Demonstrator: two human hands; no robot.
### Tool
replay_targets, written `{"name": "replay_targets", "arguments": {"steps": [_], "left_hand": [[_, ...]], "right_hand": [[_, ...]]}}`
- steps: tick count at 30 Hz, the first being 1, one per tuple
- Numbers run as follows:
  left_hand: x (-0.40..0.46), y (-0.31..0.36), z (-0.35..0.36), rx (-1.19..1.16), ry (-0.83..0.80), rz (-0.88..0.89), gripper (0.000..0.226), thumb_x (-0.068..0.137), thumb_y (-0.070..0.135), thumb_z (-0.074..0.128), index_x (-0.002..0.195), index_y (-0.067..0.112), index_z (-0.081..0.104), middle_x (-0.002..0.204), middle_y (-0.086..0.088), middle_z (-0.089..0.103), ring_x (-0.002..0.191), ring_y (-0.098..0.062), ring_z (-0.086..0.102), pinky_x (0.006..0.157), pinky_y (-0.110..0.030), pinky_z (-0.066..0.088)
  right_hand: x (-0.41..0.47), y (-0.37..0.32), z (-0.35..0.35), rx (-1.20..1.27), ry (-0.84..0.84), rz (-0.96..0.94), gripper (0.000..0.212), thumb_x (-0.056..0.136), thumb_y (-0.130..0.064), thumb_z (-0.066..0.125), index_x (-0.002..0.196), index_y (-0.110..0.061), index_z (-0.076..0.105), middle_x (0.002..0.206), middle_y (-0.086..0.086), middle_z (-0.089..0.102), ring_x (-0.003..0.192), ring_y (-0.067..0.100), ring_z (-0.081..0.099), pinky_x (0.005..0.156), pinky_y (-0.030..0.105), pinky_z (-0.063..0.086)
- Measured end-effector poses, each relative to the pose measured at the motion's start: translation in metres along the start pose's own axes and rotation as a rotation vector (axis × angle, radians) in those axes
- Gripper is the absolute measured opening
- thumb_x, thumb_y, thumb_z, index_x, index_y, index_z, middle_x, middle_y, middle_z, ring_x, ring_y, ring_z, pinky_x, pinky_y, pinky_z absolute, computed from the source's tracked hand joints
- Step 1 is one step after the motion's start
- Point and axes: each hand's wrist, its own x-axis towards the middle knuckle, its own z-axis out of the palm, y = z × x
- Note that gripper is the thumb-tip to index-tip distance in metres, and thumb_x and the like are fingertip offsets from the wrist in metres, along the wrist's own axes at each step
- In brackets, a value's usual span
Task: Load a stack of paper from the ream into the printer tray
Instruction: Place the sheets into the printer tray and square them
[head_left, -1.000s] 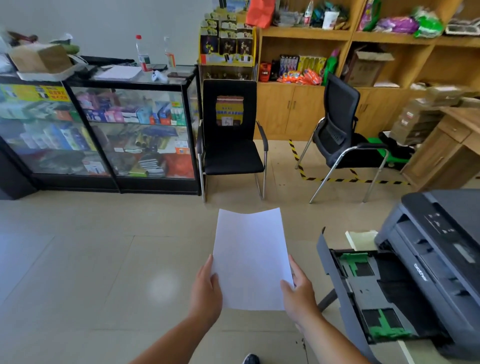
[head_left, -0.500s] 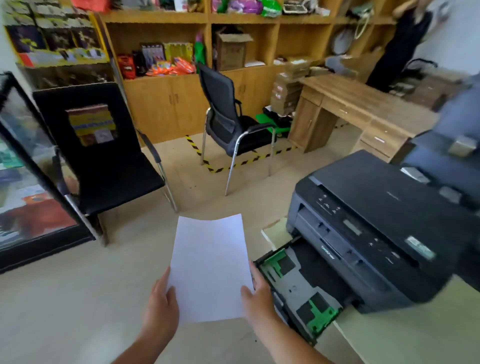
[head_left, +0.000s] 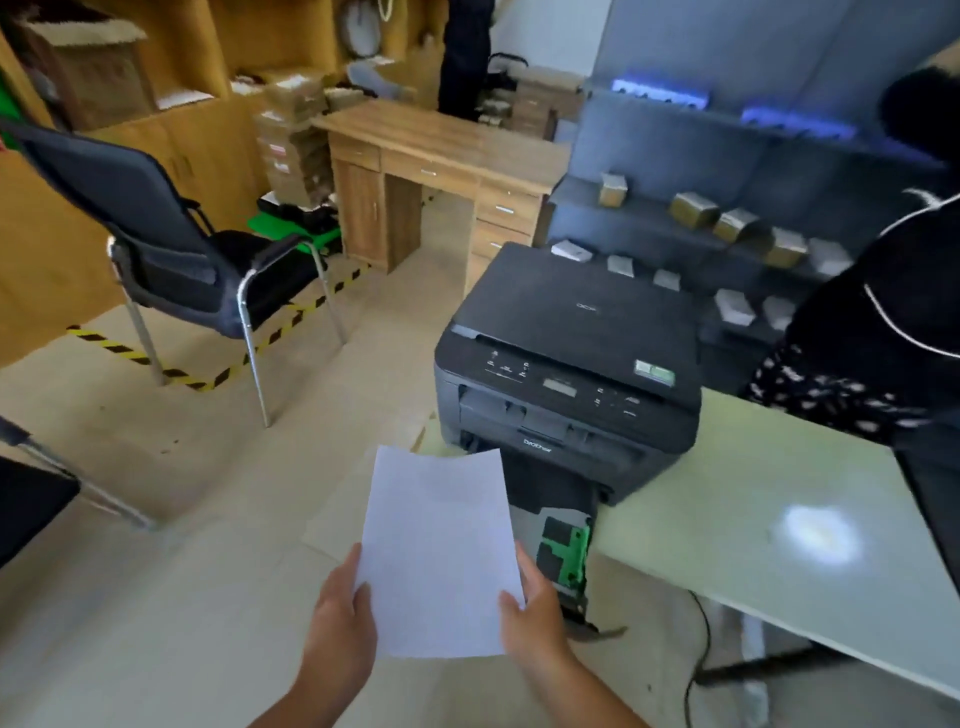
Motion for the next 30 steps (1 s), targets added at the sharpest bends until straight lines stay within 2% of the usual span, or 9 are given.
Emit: {"name": "replay_targets", "arguments": {"steps": [5,10,12,15,20,23,27,30], "left_hand": [[0.008,0.008,0.002,-0.002,-0.168,0.120,0.047,0.094,0.002,0.042,0.140,0.013,0.040,0.127,-0.001,0.051,0.110,-0.013,0.045,0.096,-0.027,0.032],[0.014,0.008,0.013,0.018,-0.295,0.138,0.048,0.096,0.005,0.040,0.143,0.015,0.036,0.133,-0.008,0.051,0.117,-0.018,0.047,0.099,-0.028,0.035],[0.018,0.012,0.018,0.006,-0.336,0.158,0.048,0.096,0.005,0.040,0.143,0.015,0.036,0.134,-0.006,0.050,0.119,-0.017,0.047,0.099,-0.028,0.035],[0.021,0.021,0.028,0.001,-0.387,0.155,0.047,0.097,0.009,0.039,0.144,0.016,0.034,0.136,0.000,0.047,0.120,-0.014,0.045,0.102,-0.027,0.034],[0.030,0.030,0.043,0.018,-0.445,0.150,0.047,0.097,0.007,0.041,0.143,0.013,0.035,0.130,0.002,0.048,0.114,-0.008,0.045,0.097,-0.023,0.033],[0.037,0.033,0.055,0.028,-0.465,0.145,0.047,0.096,0.005,0.039,0.141,0.020,0.039,0.126,0.004,0.051,0.111,-0.009,0.050,0.097,-0.025,0.037],[0.048,0.026,0.066,0.061,-0.493,0.088,0.046,0.096,0.012,0.038,0.138,0.029,0.042,0.127,0.004,0.058,0.113,-0.011,0.055,0.102,-0.039,0.046],[0.056,0.023,0.071,0.069,-0.513,0.025,0.046,0.095,0.012,0.039,0.138,0.027,0.042,0.126,0.003,0.059,0.112,-0.013,0.056,0.102,-0.041,0.046]], "right_hand": [[-0.027,0.012,-0.001,0.099,0.162,0.087,0.067,0.094,0.009,0.046,0.149,-0.029,0.044,0.140,-0.009,0.058,0.125,0.015,0.058,0.110,0.037,0.044],[-0.042,0.016,-0.008,0.185,0.248,0.145,0.066,0.097,0.010,0.046,0.152,-0.026,0.040,0.142,-0.005,0.055,0.118,0.016,0.060,0.098,0.026,0.049],[-0.044,0.016,-0.012,0.214,0.286,0.153,0.065,0.097,0.009,0.045,0.151,-0.026,0.040,0.145,-0.003,0.055,0.120,0.017,0.059,0.098,0.026,0.048],[-0.043,0.019,-0.020,0.230,0.314,0.168,0.064,0.097,0.008,0.044,0.151,-0.027,0.040,0.144,-0.005,0.055,0.115,0.013,0.060,0.091,0.020,0.048],[-0.030,0.022,-0.034,0.207,0.317,0.166,0.068,0.094,0.009,0.042,0.149,-0.032,0.045,0.137,-0.008,0.062,0.119,0.013,0.060,0.103,0.030,0.046],[-0.015,0.029,-0.044,0.213,0.293,0.192,0.067,0.096,0.007,0.043,0.149,-0.035,0.044,0.139,-0.008,0.060,0.123,0.016,0.058,0.105,0.031,0.044],[-0.003,0.032,-0.048,0.208,0.271,0.224,0.065,0.098,0.006,0.042,0.150,-0.033,0.043,0.142,-0.006,0.057,0.125,0.017,0.055,0.108,0.032,0.042],[0.003,0.032,-0.049,0.195,0.271,0.239,0.064,0.097,0.007,0.041,0.149,-0.031,0.044,0.141,-0.004,0.058,0.124,0.018,0.056,0.106,0.029,0.040]]}}
